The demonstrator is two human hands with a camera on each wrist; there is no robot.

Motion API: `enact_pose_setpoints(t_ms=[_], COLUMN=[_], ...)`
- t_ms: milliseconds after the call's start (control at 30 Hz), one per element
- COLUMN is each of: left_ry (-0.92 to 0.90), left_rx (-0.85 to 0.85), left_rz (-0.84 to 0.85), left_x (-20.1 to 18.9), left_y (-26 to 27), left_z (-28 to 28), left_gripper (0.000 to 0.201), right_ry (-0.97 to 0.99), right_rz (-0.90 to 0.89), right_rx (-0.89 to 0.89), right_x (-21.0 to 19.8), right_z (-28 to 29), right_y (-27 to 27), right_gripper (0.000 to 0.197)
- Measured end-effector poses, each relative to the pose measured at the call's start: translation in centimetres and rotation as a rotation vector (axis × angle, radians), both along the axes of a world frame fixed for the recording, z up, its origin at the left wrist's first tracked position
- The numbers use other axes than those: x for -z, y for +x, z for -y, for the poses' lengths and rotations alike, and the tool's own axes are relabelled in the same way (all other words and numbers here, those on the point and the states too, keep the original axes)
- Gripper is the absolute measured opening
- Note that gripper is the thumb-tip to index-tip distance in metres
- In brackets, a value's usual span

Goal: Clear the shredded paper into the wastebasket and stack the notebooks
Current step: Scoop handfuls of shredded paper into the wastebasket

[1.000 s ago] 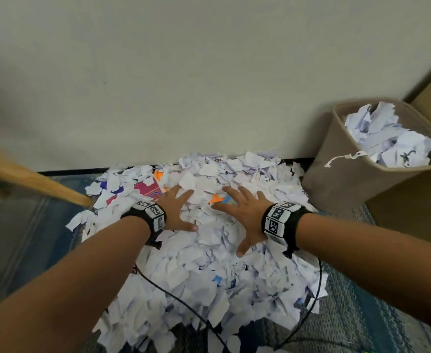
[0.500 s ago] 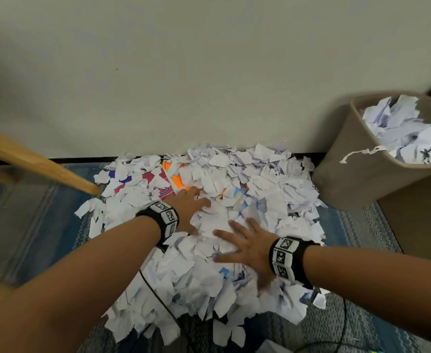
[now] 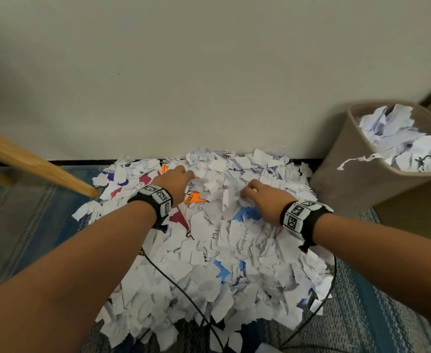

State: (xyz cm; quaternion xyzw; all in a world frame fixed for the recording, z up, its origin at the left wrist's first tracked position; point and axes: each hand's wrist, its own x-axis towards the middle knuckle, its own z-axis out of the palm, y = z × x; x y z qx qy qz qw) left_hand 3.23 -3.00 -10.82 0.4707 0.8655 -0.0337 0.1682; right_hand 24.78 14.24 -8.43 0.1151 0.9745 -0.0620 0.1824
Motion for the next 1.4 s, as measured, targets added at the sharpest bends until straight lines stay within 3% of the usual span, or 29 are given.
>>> enact_pose_setpoints(t_ms=[167, 267, 367, 467, 600, 800, 1100, 1400], left_ry=[0.042, 0.060, 0.079, 0.029, -0.074, -0.177, -0.230, -0.233], left_rx=[-0.014, -0.005, -0.005, 0.011, 0.069, 0.075, 0.083, 0.065], left_rz=[0.011, 0.031, 0.041, 0.060, 0.040, 0.063, 0.041, 0.032], left_x=[0.4, 0.6, 0.7, 0.6, 0.7, 0.9, 1.6, 3.1], left_y=[0.4, 0.9, 1.4, 1.8, 2.4, 3.1, 3.2, 2.7], left_z=[-0.4, -1.1, -2.1, -2.9, -3.9, -5.4, -6.2, -6.6], left_gripper=[0.083, 0.089, 0.095, 0.117, 0.131, 0.133, 0.124, 0.075], right_ry=[0.030, 0.024, -0.026, -0.090, -0.124, -0.159, -0.195, -0.148], right_rz=[-0.156, -0.159, -0.071, 0.031, 0.138, 0.145, 0.095, 0.140], right_rx=[0.244, 0.387, 0.448, 0.485, 0.513, 0.547, 0.588, 0.539], right_x=[0.1, 0.2, 0.8, 1.3, 2.2, 3.4, 3.4, 4.6], right_z=[-1.8, -2.8, -3.2, -3.1, -2.9, -2.9, -4.0, -3.7], right_y=[-0.3, 0.1, 0.9, 1.5, 1.8, 1.8, 1.1, 0.6], right_gripper=[0.062, 0.063, 0.089, 0.115, 0.128, 0.116, 0.114, 0.104])
